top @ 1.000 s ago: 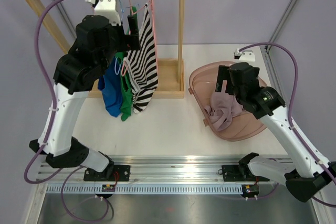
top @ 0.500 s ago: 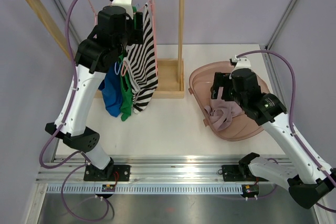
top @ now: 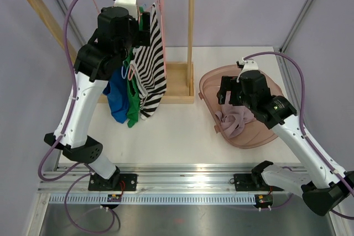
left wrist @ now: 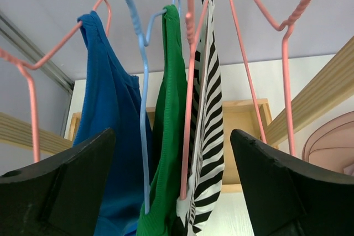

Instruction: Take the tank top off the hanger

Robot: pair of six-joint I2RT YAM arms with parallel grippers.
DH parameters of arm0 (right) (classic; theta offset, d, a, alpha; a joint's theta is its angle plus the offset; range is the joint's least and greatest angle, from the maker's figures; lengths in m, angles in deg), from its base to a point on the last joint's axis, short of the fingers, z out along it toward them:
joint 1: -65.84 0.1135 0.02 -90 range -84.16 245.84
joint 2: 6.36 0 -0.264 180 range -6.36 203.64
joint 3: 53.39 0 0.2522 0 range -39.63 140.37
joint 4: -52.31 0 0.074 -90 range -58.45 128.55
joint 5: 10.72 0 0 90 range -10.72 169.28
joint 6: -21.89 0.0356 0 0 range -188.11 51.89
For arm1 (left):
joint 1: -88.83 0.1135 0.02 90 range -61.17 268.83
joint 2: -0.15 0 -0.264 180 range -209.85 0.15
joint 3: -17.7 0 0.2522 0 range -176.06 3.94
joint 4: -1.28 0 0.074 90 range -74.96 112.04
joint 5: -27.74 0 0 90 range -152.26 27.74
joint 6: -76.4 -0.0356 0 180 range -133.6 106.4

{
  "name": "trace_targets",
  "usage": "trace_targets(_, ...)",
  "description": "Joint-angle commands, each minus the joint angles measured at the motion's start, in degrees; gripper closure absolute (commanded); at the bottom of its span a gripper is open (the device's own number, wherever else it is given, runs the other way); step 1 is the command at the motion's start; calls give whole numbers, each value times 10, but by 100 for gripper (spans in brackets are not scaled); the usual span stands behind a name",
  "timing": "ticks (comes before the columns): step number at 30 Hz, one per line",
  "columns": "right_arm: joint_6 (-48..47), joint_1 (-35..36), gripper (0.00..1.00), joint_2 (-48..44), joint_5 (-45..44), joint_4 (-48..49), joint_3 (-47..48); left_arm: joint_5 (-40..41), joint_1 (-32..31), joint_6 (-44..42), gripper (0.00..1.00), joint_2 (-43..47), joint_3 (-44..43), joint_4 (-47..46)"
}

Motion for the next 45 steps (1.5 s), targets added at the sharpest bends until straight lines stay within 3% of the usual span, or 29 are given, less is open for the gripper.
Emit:
trace_targets(1,-1,-2,9,-2,13,27,4,2,-12,-14,13,45,-1,-34)
trace_targets(6,-2,-2,9,0,14,26,5,-24,-28,-7,29,44,0,-30)
trace_targets(9,-2,-2,9,-2,17,24,5,-22,-28,-12,33,26,-10,-27)
trace_targets(23,-6,-1,10,-16,30,22,4,-14,5,-10,44,-66,-38,-12)
trace_targets(25,-7,-2,10,-17,34,25,1,-22,7,-9,52,-68,-35,-12)
trace_targets(26,-7,-2,10,-17,33,25,1,-34,7,-6,64,-68,-36,-12)
trace_targets(28,-8,0,10,-17,33,24,2,-50,7,-1,75,-67,-38,-12)
trace_targets(32,-10,-2,10,-14,35,25,1,-71,7,14,78,-53,-38,-19)
trace_targets(34,-10,-2,10,-13,36,26,0,-79,5,20,85,-47,-45,-19)
trace_targets(36,-12,-1,10,-12,39,25,1,-87,3,31,100,-39,-58,-19)
trace_targets(45,-15,-1,11,-18,43,22,12,-94,-11,60,100,19,-70,-33)
